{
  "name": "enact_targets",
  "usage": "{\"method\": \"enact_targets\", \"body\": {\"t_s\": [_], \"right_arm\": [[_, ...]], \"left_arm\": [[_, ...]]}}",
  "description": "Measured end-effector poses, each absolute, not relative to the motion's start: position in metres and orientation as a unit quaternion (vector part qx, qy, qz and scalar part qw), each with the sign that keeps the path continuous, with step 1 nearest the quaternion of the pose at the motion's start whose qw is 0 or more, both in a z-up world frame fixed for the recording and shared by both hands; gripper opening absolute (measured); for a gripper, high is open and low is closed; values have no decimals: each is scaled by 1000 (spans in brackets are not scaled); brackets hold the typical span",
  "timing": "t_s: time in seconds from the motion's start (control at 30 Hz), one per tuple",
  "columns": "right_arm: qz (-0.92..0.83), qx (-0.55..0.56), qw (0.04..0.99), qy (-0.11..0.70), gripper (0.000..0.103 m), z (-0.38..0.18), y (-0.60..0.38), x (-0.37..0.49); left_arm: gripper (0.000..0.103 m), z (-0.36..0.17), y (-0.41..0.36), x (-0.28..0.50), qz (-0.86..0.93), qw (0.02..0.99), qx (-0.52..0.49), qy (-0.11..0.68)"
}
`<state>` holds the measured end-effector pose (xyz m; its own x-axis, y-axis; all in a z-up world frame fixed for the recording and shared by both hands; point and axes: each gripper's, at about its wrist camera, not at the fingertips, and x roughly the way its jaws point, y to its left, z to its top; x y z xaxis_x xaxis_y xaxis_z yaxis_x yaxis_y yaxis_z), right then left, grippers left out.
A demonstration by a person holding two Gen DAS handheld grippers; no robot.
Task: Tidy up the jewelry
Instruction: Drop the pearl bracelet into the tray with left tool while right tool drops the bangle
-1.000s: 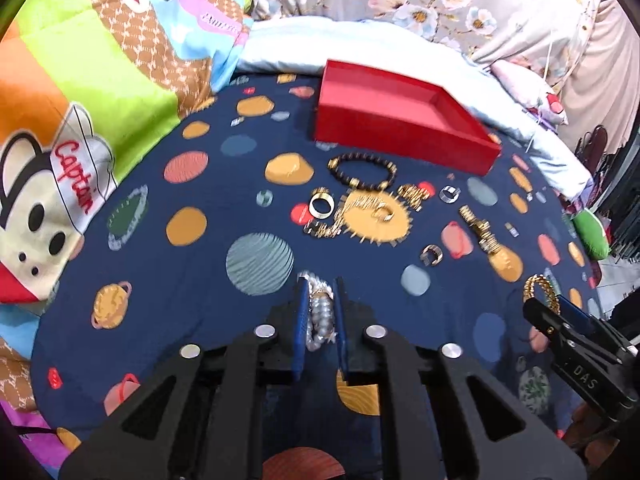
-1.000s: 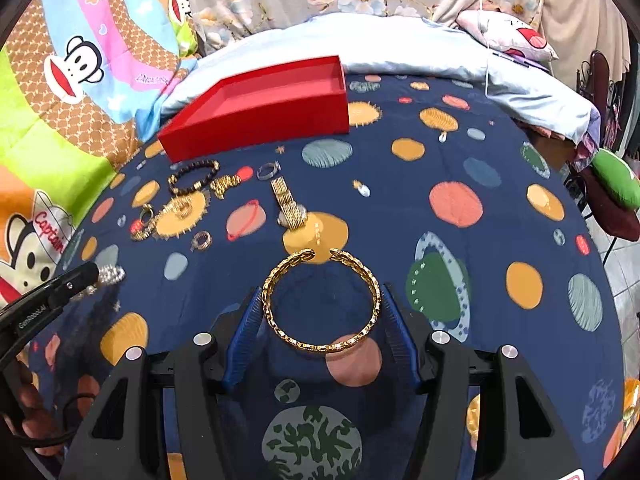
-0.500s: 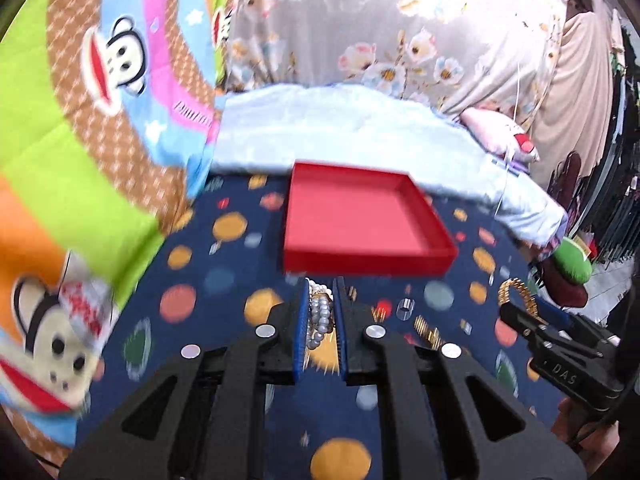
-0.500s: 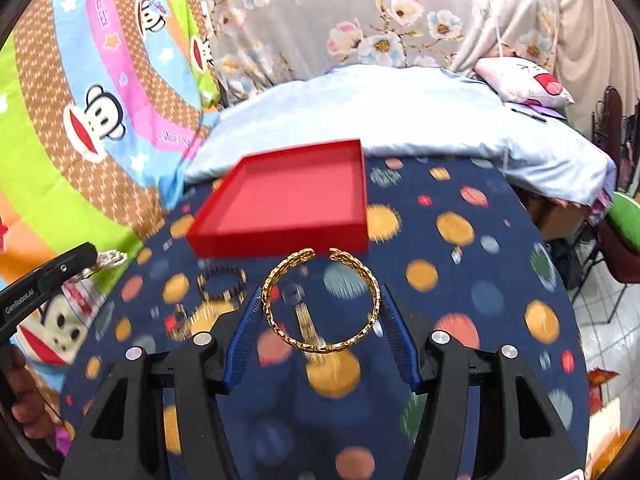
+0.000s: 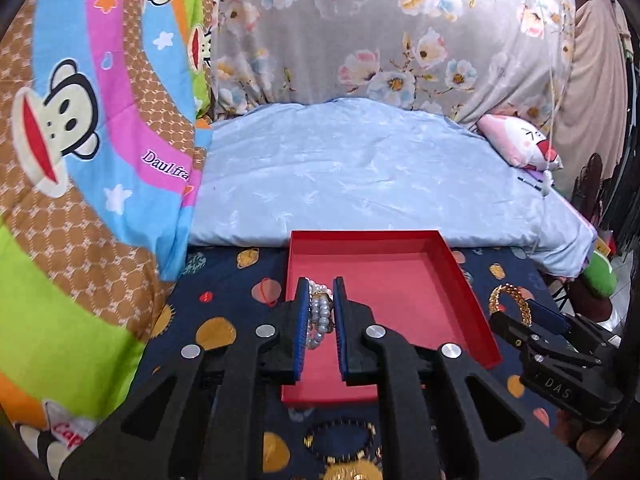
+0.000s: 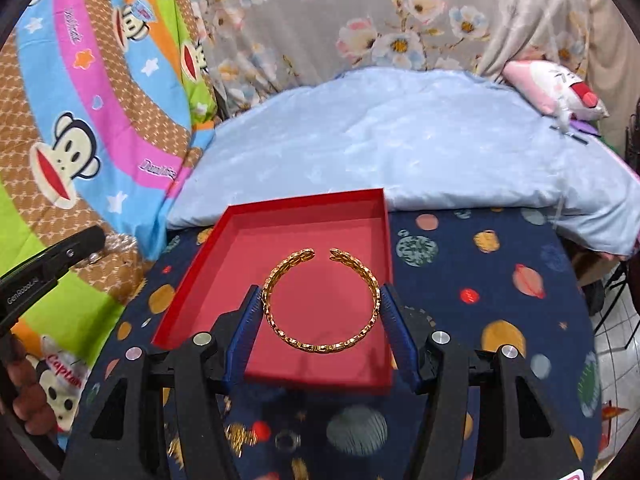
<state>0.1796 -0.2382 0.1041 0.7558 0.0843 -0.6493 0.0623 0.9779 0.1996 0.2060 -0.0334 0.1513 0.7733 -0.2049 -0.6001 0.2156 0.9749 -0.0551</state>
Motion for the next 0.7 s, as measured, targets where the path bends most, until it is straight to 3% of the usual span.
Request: {"method": "enact_targets", "body": {"t_s": [0.5,0.57,0.6,0.63,0.7], "right_arm": [[-3,77,914,399,59,48,-229,240],[-13,62,918,390,63,49,-227,236],[-20,53,923,381,65,53,-226,230],[-23,50,926,373,66,57,-226,224],[-21,47,932,359,66,65,-225,208]], "left_arm": [[14,71,-64,283,-91,913,33,397],[40,69,-62,282,-77,916,34,393],[61,71,-59,281,-70,919,35,386],[72,75,-56,275,-59,926,36,372],[75,83,-51,266,-52,932,37,357]]}}
